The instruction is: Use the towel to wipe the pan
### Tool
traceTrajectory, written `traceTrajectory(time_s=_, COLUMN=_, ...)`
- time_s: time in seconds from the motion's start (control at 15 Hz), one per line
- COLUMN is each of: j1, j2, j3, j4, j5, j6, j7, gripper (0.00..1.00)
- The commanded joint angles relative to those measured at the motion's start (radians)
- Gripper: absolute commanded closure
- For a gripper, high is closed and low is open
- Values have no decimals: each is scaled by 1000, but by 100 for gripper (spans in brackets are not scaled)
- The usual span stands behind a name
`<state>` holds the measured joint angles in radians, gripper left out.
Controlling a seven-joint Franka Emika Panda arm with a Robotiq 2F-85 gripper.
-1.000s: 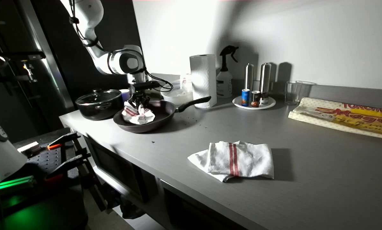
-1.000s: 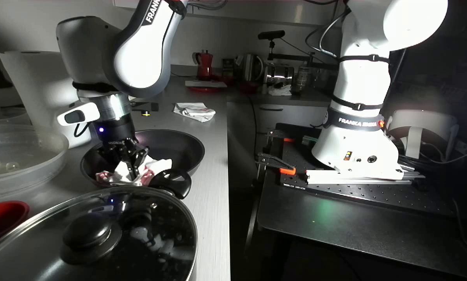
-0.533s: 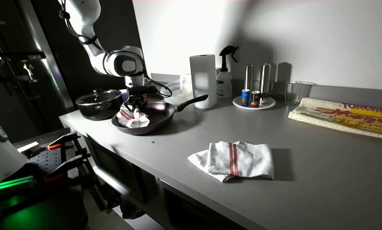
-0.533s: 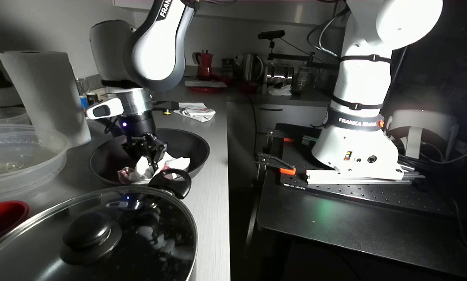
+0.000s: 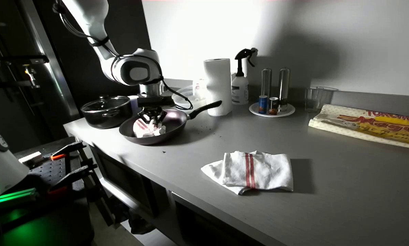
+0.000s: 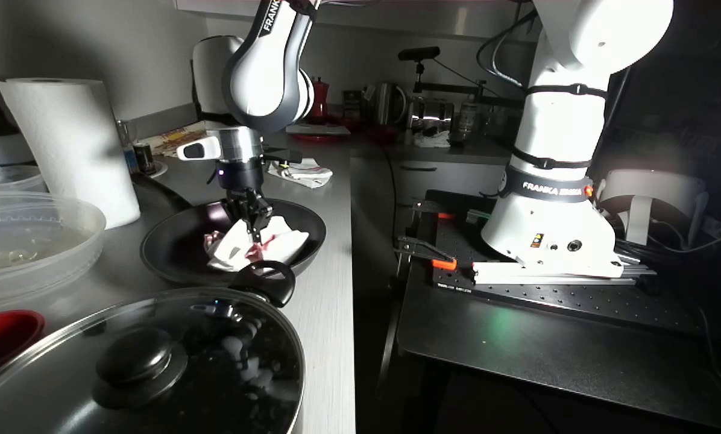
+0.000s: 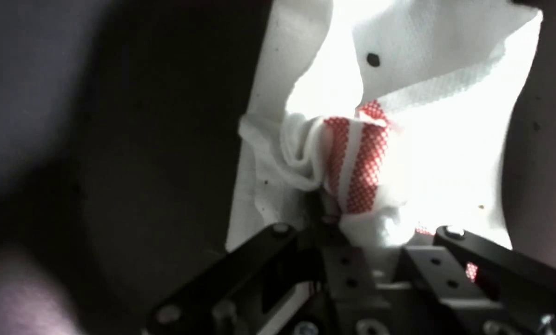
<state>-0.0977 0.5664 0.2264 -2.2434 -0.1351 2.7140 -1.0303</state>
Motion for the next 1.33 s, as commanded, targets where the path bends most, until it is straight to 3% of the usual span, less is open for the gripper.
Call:
traceTrajectory(time_s=0.0, j1=16, j2=1, j3=-76, j4=-16, j5=-15, j6=118, j7=87, gripper=97)
traceTrajectory(time_s=0.33, j1=102, j2=27, j3=-183, j4=23, j5=-110, j6=207, j7=217, gripper=97)
traceTrajectory(time_s=0.73, j1=292, j2=82, j3=-288, j4=113, j5=-303, j6=234, j7=399, gripper=97)
traceTrajectory(time_s=1.0, j1=360, j2=123, j3=-269, j4=177, j5=-389, j6=218, j7=454, gripper=97)
traceTrajectory(time_s=1.27, j1=331, j2=114, j3=-173, j4=148, j5=-419, j6=200, j7=385, gripper=97)
